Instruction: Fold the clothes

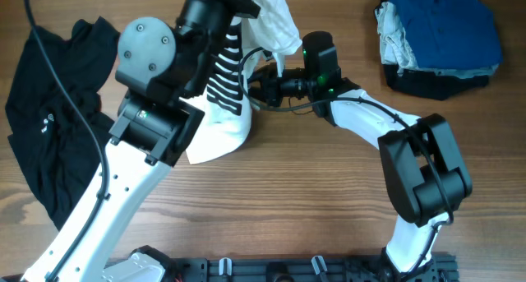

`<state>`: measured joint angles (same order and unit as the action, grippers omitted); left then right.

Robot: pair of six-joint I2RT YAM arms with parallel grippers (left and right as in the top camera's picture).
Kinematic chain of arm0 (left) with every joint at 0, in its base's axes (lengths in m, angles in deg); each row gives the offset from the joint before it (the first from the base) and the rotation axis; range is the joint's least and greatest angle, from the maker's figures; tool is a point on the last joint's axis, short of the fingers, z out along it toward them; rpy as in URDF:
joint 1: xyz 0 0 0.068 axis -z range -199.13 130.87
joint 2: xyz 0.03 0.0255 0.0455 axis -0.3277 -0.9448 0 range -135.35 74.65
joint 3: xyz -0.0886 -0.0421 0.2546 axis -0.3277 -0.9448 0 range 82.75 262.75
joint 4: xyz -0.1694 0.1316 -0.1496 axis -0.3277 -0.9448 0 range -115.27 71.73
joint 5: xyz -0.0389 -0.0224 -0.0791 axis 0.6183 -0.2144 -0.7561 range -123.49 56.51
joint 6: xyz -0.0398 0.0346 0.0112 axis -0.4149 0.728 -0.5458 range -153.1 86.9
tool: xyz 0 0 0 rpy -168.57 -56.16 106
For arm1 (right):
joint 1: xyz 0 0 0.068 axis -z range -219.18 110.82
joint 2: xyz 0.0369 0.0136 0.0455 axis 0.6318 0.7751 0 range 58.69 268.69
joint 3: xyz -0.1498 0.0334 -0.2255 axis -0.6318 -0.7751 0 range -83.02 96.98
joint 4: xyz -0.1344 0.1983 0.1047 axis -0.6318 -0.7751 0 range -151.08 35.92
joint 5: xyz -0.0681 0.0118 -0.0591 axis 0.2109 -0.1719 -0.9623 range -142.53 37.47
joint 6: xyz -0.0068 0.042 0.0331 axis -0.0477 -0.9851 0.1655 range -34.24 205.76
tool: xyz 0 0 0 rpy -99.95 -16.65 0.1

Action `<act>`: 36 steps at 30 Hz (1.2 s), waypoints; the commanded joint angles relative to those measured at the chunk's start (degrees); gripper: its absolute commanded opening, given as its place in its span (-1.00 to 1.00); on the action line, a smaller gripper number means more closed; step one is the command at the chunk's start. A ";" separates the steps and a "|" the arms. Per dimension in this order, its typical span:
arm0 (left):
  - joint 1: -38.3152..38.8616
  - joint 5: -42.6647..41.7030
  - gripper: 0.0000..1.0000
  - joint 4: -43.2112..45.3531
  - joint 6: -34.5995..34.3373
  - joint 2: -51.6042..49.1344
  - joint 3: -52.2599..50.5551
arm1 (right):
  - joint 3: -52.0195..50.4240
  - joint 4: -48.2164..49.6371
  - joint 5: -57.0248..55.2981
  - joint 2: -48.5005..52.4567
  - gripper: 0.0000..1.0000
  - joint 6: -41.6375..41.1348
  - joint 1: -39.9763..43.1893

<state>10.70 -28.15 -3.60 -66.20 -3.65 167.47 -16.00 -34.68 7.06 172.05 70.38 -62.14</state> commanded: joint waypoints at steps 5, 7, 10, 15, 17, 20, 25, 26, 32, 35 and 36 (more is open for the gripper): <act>-5.81 1.42 -0.92 -2.58 1.33 1.51 1.49 | -0.09 -9.79 2.12 -6.05 -0.91 -1.25 7.08; -7.37 2.58 -0.92 -3.63 1.33 1.66 1.49 | -0.09 -14.43 0.68 -8.74 -0.91 0.70 9.25; -10.29 3.54 -0.92 -5.57 1.33 1.99 1.49 | 0.07 -22.97 -4.83 -14.47 -0.91 3.91 12.85; -15.02 3.54 -0.92 -9.33 1.33 2.25 1.49 | 4.20 -39.78 -19.82 -27.71 -0.92 8.63 18.97; -15.72 3.54 -0.92 -10.51 1.33 2.25 1.49 | 6.56 -44.00 -23.41 -31.28 -0.92 9.40 20.59; -16.09 3.50 -0.92 -11.85 1.33 2.38 1.49 | 11.52 -49.75 -27.43 -34.93 -0.92 10.16 22.86; -15.85 -2.56 -0.92 -12.70 1.29 3.78 1.49 | 22.01 -59.65 -30.14 -38.34 -0.92 13.14 26.60; -15.69 -3.87 -0.92 -13.53 1.27 4.11 1.49 | 23.91 -61.70 -30.62 -38.60 -0.92 14.05 27.12; -14.97 -6.67 -0.92 -27.54 1.16 3.58 1.49 | 27.41 -69.55 -33.11 -38.29 -0.92 18.43 27.54; -14.99 -6.88 -0.92 -33.57 1.38 0.63 1.49 | 27.36 -72.70 -34.23 -36.59 -0.91 19.93 27.54; -14.99 -7.54 -0.92 -34.21 1.40 -0.83 1.49 | 27.36 -73.37 -34.99 -35.91 -0.91 19.91 27.54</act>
<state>-4.45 -33.46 -35.44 -66.18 -0.38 168.44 10.65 -106.74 -24.57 133.82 87.28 -34.63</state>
